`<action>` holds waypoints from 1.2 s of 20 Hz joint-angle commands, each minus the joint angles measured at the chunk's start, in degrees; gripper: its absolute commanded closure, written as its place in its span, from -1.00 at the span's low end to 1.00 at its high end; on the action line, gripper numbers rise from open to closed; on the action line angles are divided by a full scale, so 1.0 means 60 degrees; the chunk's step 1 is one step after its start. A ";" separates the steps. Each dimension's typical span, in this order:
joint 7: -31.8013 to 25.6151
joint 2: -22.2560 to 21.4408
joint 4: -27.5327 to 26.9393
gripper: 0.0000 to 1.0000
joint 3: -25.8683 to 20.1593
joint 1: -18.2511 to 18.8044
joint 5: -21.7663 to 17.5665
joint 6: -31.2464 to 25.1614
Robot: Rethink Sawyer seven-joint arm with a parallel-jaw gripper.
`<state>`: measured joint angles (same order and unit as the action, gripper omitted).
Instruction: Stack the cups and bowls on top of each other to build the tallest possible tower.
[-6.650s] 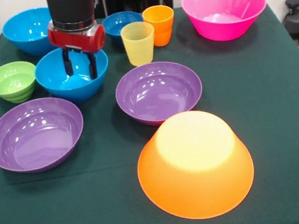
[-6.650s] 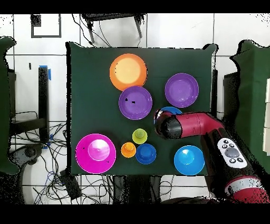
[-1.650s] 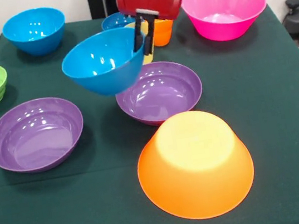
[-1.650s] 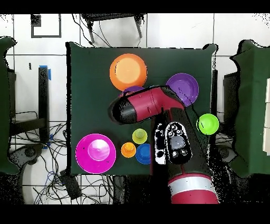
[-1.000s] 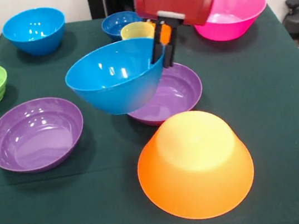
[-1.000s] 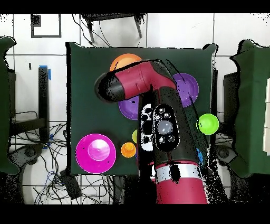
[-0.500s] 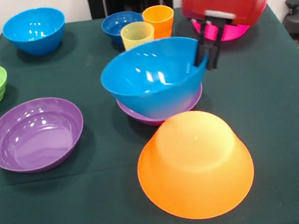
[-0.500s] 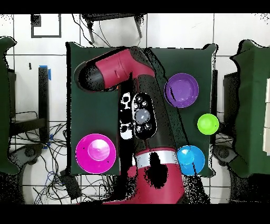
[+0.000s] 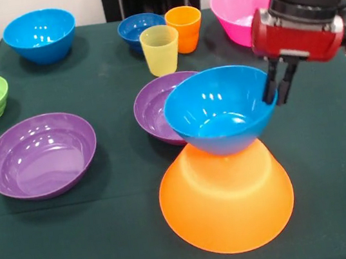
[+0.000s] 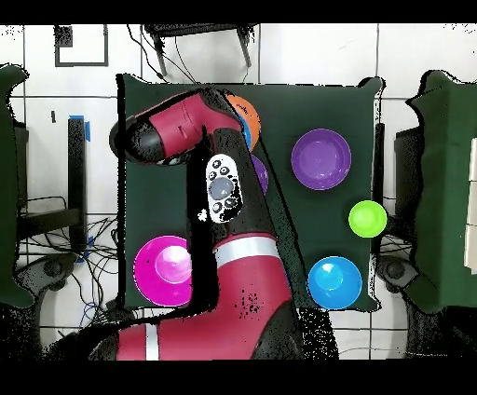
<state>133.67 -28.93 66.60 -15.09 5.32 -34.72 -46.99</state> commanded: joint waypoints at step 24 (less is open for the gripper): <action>-0.2100 0.1546 -0.2151 1.00 -0.0116 -0.0326 -0.0542 -0.0742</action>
<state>133.67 -21.98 53.96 -14.72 3.83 -35.15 -47.74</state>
